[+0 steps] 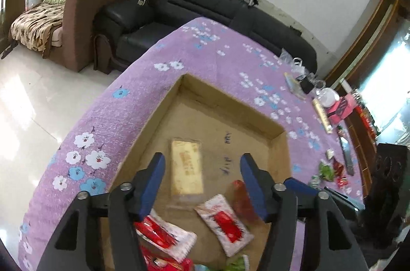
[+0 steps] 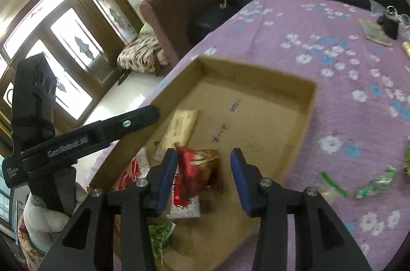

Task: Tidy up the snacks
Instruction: 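Carry the cake bar and foil candy into the cardboard box and open both grippers, then grasp the green snack bag with the right gripper while the left grasps a clear green-ended candy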

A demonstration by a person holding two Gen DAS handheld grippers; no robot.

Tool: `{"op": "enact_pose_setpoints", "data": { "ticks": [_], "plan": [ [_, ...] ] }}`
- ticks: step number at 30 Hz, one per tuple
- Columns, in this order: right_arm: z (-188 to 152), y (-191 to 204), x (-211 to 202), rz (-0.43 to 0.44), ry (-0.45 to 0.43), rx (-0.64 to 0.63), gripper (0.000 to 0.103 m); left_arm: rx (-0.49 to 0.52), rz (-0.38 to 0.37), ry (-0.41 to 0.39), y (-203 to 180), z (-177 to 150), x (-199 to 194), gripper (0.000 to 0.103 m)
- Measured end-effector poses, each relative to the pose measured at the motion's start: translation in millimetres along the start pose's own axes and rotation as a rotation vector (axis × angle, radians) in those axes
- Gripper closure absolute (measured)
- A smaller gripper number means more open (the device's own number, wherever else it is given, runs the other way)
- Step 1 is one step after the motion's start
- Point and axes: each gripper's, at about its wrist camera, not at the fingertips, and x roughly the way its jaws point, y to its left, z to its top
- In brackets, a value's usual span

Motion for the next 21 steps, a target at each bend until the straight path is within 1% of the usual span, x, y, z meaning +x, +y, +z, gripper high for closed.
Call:
{"op": "enact_pose_setpoints", "data": {
  "ticks": [3, 5, 10, 13, 17, 21],
  "plan": [
    [-2, -21, -27, -0.008, -0.04, 0.032, 0.06, 0.026, -0.033, -0.011, -15, -4, -11, 0.037],
    [-4, -44, -51, -0.031, -0.075, 0.069, 0.06, 0.052, -0.054, -0.015, -28, -8, -17, 0.034],
    [-18, -119, -109, -0.134, -0.157, 0.199, 0.06, 0.105, -0.105, -0.007, -60, -20, -21, 0.028],
    [-32, -167, -134, -0.193, -0.18, 0.291, 0.06, 0.152, -0.133, 0.024, -85, -29, -12, 0.027],
    [-50, -211, -153, -0.226, -0.201, 0.386, 0.06, 0.226, -0.152, 0.079, -120, -44, 5, 0.028],
    [-57, -227, -154, -0.229, -0.2, 0.42, 0.06, 0.29, -0.16, 0.125, -148, -58, 20, 0.028]
  ]
}}
